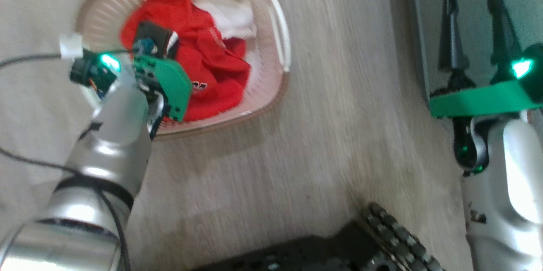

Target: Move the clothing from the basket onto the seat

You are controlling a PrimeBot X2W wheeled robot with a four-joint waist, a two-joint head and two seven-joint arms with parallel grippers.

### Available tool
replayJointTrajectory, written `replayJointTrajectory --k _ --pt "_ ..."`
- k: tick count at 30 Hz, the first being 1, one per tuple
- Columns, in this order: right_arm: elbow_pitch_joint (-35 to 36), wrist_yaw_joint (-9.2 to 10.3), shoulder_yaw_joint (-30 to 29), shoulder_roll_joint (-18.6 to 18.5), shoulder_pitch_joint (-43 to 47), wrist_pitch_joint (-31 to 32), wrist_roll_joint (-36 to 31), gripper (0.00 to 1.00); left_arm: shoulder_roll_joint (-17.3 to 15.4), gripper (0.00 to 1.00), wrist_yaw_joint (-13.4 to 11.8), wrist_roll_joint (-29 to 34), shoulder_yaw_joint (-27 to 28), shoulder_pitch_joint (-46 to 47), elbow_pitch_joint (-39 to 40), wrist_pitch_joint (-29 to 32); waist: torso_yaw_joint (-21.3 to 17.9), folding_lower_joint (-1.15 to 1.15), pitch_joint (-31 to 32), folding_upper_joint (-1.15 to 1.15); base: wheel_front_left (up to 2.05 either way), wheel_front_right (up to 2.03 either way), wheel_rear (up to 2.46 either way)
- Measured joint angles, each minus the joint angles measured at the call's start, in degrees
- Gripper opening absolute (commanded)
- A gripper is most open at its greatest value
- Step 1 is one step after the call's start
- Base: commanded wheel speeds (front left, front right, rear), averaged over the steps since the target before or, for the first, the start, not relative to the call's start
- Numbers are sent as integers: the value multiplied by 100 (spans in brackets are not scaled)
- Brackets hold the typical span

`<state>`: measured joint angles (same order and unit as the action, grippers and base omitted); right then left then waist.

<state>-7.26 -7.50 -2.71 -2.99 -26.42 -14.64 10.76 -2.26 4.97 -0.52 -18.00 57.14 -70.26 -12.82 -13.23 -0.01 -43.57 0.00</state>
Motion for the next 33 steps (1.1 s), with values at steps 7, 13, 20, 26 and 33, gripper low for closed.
replayJointTrajectory --k 7,13,20,26,33 --pt "-164 0 -49 -27 478 0 -148 100 20 0 63 -848 -52 -916 1074 -140 479 0 962 0 0 0 0" --pt "-313 0 -135 -155 1010 0 -164 100 24 0 -68 -1120 9 -1924 2230 -140 896 0 1758 0 0 0 0" --pt "-424 0 -148 -212 1415 1 -163 100 -14 0 -186 -1212 259 -3002 3457 -140 1279 0 2576 0 0 0 0" --pt "-517 0 -89 -213 1775 1 -163 100 -69 0 -376 -1341 505 -3795 4219 -145 1425 0 3179 0 0 0 0" --pt "-605 0 -44 -278 2175 1 -162 100 -210 0 -521 -1462 711 -4371 4637 -145 1490 0 3702 0 0 0 0"
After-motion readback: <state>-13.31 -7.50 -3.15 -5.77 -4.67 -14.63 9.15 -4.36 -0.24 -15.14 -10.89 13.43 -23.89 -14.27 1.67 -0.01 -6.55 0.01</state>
